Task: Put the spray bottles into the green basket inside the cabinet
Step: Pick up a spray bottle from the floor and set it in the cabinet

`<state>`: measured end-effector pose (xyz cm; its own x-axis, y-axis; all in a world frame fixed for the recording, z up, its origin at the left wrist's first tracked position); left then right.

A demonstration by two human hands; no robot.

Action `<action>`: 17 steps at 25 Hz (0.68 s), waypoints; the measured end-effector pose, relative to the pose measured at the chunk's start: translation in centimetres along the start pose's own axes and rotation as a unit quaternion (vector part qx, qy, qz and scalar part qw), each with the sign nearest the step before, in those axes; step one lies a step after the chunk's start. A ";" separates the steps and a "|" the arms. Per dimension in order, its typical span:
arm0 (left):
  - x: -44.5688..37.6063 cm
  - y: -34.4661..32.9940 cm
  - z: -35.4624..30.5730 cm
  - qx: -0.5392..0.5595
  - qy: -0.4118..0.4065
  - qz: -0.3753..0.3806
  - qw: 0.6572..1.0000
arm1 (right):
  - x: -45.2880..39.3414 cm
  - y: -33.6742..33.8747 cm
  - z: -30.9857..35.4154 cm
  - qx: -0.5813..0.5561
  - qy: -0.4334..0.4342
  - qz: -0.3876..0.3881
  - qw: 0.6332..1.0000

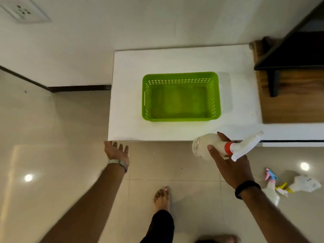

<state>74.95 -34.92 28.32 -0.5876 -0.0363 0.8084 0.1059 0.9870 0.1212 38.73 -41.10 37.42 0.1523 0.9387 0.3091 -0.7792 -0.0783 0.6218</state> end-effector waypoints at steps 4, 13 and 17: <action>-4.0 2.1 -3.2 -0.223 -0.116 0.058 0.966 | 0.3 -1.3 0.8 0.041 -0.001 0.024 0.999; -3.5 4.3 -1.6 -0.318 -0.188 0.048 0.928 | 0.6 -4.1 3.8 0.058 0.035 0.037 0.997; -2.2 7.2 -1.5 -0.382 -0.240 0.072 0.890 | 1.4 -4.5 3.6 0.067 0.032 0.043 0.996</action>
<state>78.21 -27.96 28.23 -0.7787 0.3343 0.5309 0.6150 0.5743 0.5403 44.64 -40.68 37.64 0.0454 0.9459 0.3213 -0.6985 -0.1999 0.6871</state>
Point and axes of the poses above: each hand's wrist, its own x-axis away from the middle knuckle, its own y-axis out of the back of the hand, z = x × y, the point moved 2 cm from there along -x, towards the middle knuckle, and after that the axes turned 13 degrees about -z, right-handed, at the moved point
